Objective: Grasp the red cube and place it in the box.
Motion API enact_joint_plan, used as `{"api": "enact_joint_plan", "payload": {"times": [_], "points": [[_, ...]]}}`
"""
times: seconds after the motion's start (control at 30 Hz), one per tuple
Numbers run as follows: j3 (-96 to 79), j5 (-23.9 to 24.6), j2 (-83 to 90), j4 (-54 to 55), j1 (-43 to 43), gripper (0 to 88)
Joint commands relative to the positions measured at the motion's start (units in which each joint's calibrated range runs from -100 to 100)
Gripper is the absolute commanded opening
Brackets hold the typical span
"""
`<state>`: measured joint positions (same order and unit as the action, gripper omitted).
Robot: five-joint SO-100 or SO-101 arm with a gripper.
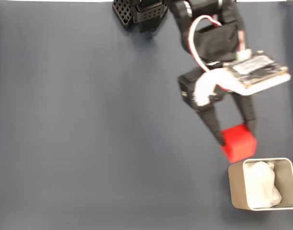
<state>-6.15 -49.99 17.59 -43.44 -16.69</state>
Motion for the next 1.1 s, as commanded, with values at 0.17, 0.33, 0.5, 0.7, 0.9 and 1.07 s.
{"api": "enact_joint_plan", "payload": {"times": [0.17, 0.33, 0.5, 0.7, 0.9, 1.07], "points": [[12.63, -1.71, -8.4, 4.09, -5.04, 0.0], [17.74, -1.61, -13.95, 4.34, -6.04, 0.0], [21.2, -0.83, -18.54, 3.85, -6.18, 0.0], [25.95, -0.39, -24.86, 4.01, -6.46, 0.0], [29.23, -0.34, -29.54, 4.17, -6.53, 0.0], [32.52, -0.44, -33.62, 4.17, -6.53, 0.0]]}}
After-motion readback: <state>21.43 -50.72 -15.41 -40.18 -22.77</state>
